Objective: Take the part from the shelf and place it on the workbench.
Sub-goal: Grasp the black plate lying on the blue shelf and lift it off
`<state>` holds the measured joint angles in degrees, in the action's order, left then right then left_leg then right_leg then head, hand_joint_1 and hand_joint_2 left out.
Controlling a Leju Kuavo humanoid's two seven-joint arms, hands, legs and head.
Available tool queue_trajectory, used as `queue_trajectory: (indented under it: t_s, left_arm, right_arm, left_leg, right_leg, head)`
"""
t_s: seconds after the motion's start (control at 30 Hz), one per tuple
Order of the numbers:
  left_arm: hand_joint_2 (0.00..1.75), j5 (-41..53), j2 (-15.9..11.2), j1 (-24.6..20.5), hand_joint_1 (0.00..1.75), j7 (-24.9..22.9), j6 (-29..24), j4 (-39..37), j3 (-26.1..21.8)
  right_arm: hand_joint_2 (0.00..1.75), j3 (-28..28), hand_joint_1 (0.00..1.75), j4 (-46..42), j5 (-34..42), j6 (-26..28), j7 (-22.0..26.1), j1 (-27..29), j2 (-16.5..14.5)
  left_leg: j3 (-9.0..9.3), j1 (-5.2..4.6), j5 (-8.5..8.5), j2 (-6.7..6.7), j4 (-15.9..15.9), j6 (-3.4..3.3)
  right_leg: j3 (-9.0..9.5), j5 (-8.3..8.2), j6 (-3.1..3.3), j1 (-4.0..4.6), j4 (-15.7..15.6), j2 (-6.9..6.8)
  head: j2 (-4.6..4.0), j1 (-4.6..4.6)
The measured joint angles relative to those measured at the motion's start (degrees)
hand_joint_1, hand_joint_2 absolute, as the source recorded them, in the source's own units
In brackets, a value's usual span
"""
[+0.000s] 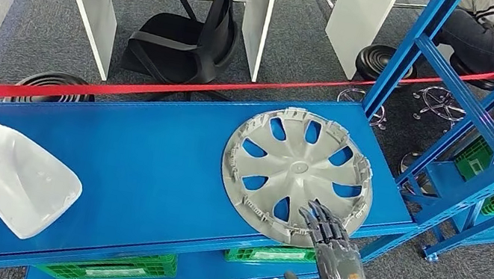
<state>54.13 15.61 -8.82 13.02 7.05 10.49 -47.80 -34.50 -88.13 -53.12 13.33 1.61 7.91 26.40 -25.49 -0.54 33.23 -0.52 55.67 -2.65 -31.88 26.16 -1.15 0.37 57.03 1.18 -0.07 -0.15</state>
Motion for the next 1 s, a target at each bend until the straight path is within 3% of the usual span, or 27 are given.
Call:
queue_trajectory:
  t_s: [0.43,1.0]
  left_arm:
    - [0.00,1.7,0.1,0.0,0.00,-0.9,1.0,0.0,0.0]
    - [0.00,2.7,0.1,0.0,0.00,-2.0,1.7,0.0,0.2]
  right_arm:
    - [1.75,1.0,0.00,5.8,-7.1,0.3,-2.7,0.9,-7.5]
    - [1.75,3.4,0.00,14.1,-12.4,0.9,-2.9,-1.4,-13.2]
  left_leg:
    - [-0.01,0.00,-0.02,0.00,0.0,0.03]
    - [-0.03,0.00,-0.03,0.00,0.0,0.03]
  right_leg:
    - [0.00,0.00,0.00,0.00,0.0,0.00]
    - [-0.01,0.00,0.00,0.00,0.0,0.00]
  head:
    - [0.00,-0.01]
    - [0.00,-0.01]
